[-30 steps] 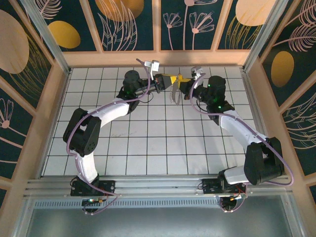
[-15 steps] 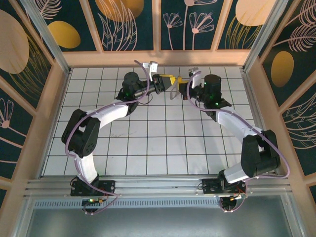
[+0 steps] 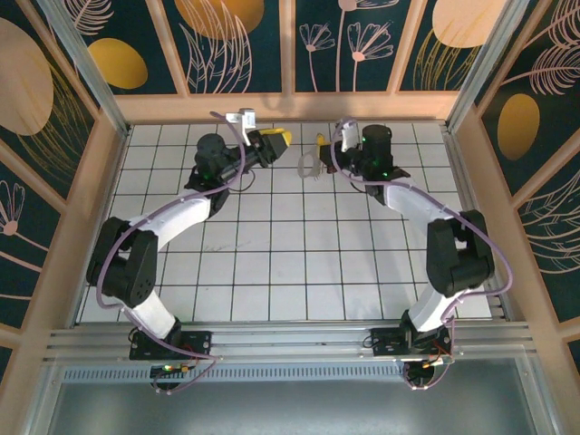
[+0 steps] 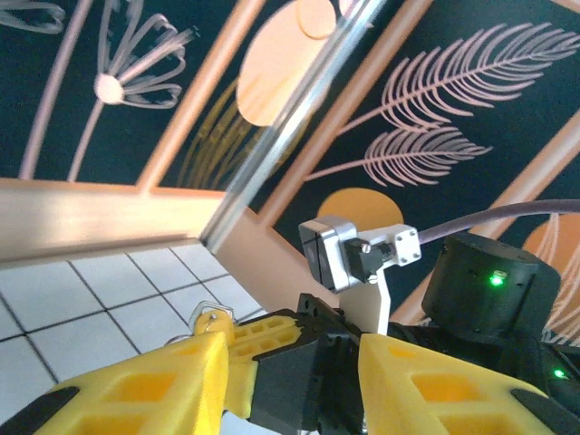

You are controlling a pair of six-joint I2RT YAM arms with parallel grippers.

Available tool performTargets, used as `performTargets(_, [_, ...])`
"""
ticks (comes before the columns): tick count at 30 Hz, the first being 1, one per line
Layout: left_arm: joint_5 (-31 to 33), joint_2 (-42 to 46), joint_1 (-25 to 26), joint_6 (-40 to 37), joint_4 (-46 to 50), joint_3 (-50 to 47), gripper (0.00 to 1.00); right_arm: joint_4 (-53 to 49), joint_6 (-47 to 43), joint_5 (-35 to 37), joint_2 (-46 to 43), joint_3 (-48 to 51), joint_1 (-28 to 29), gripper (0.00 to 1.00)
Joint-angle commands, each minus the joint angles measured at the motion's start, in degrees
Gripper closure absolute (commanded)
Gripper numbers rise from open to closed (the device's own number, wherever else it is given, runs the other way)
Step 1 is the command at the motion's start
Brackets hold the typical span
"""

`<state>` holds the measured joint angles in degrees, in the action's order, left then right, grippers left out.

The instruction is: Put the keys on the keyring

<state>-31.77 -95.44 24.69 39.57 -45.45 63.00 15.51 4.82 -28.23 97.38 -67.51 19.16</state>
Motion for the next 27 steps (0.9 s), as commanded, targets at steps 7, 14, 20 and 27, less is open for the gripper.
performTargets(7, [2.0, 4.3, -2.0, -3.4, 2.6, -2.4, 0.57, -4.1, -0.6, -2.7, 14.0, -17.2, 1.5, 1.0])
performTargets(14, [1.6, 3.9, -2.1, -3.3, 2.8, -2.8, 0.57, 0.4, 1.3, -0.5, 14.8, -8.4, 0.6, 1.0])
performTargets(20, [0.9, 3.1, -2.1, -2.3, 1.9, -3.1, 0.57, 4.7, 3.3, -0.1, 10.1, 2.9, -0.8, 1.0])
performTargets(27, [0.7, 2.9, -2.1, -1.9, 1.5, -3.6, 0.56, 5.6, 3.6, 0.6, 6.7, 9.9, -1.7, 1.0])
